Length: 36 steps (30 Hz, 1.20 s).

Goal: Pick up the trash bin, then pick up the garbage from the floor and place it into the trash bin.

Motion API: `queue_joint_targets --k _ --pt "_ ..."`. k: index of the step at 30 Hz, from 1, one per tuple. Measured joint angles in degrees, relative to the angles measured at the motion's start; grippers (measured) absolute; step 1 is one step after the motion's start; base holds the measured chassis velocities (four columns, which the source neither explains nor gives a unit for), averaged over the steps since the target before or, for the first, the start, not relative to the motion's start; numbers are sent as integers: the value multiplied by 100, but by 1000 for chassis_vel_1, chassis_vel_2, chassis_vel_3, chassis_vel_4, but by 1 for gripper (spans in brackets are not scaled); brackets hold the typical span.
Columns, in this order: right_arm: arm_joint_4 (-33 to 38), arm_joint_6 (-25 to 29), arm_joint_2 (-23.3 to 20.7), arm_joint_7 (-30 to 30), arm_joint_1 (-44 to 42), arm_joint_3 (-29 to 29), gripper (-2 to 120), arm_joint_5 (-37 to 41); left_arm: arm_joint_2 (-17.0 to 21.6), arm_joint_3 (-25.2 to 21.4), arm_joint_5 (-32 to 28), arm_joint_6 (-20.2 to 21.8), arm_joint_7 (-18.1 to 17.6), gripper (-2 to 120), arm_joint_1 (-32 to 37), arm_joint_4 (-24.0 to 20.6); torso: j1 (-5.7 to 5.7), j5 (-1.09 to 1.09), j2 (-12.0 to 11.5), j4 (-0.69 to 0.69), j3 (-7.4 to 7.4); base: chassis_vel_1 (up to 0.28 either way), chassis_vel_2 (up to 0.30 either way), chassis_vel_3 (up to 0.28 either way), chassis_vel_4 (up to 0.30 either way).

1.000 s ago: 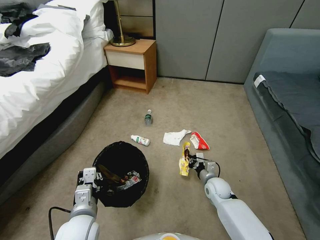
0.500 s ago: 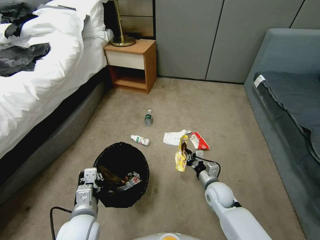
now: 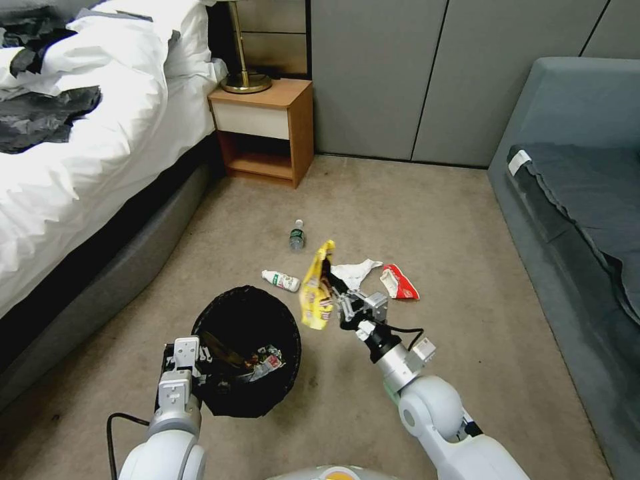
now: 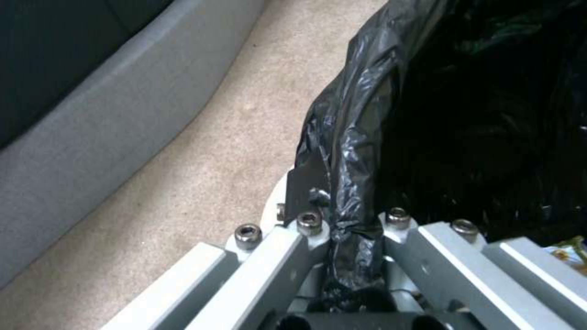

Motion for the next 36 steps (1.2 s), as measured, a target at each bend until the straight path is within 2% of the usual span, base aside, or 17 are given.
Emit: queue_joint_targets --k 10,20,29,30,31,34,35,36 --pt "325 41 -223 -85 41 -590 0 -166 -57 192 143 -1 5 0 13 0 0 -1 0 0 0 0 0 0 0" --pt "-256 17 -87 -66 381 -1073 0 -366 -124 390 337 -5 15 0 34 8 0 -1 0 0 0 0 0 0 0" --pt "-460 -60 -97 -119 373 -1083 0 -645 -106 415 357 -4 21 0 39 -5 0 -3 0 -1 1 0 0 0 0" --pt "-464 -62 -111 -125 357 -1080 5 -673 -97 412 355 -2 23 0 38 -7 0 -3 0 -1 1 0 0 0 0" --pt "-464 -62 -111 -125 357 -1080 5 -673 -97 412 355 -2 23 0 38 -7 0 -3 0 -1 1 0 0 0 0" --pt "-466 -60 -134 -152 316 -1074 20 -721 -80 411 341 19 30 0 24 -14 0 -3 0 -1 1 0 0 0 0" --pt "-466 -60 -134 -152 316 -1074 20 -721 -80 411 341 19 30 0 24 -14 0 -3 0 -1 1 0 0 0 0" --pt "-466 -53 -142 -163 308 -1068 26 -743 -75 411 338 28 32 0 21 -22 0 -3 0 -1 1 0 0 0 0"
